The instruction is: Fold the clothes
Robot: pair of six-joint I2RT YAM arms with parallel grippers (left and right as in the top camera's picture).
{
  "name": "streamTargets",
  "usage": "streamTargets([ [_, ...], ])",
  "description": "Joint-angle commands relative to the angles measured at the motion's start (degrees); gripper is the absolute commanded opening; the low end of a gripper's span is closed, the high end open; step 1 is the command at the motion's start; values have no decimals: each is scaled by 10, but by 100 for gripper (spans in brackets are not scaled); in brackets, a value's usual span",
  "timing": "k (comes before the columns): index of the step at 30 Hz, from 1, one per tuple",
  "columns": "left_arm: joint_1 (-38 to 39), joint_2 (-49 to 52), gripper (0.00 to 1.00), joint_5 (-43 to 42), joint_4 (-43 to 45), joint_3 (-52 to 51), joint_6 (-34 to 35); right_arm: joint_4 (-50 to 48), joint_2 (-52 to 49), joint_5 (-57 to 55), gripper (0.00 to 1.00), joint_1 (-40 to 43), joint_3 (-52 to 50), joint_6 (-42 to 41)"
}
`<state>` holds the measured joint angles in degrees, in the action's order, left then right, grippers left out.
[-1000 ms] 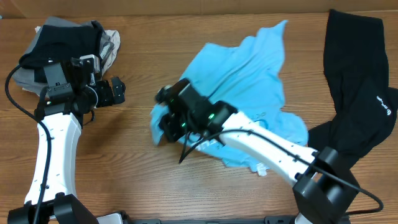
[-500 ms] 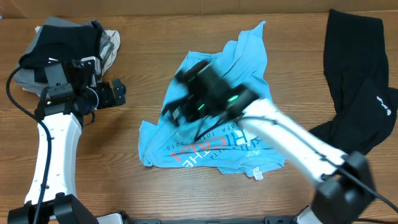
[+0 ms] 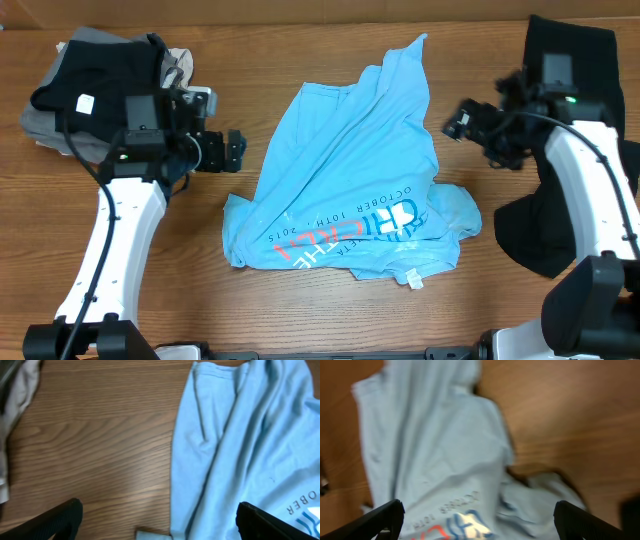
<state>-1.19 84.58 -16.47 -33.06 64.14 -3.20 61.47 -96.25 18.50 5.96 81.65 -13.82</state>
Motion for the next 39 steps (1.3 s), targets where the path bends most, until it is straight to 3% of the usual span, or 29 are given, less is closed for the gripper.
streamTargets([
  [1,17,3,100,2,9,12,-11,3,10,-35,96,33,-53,3],
  [5,23,6,100,1,14,12,-10,-39,10,-35,94,41,-125,3],
  [11,29,12,100,0,16,12,-9,-177,10,-35,87,41,-236,3],
  [19,32,25,100,-1,16,12,-8,-296,10,-35,67,38,-319,3],
  [23,37,29,100,-1,19,12,-8,-300,10,-35,45,38,-326,3],
  [27,39,31,100,-1,19,12,-8,-299,10,-35,8,38,-326,2],
  [28,38,31,100,-1,19,12,-8,-299,10,-39,4,42,-325,0],
  [39,38,32,100,0,31,12,-8,-307,10,-42,4,178,-298,-42],
])
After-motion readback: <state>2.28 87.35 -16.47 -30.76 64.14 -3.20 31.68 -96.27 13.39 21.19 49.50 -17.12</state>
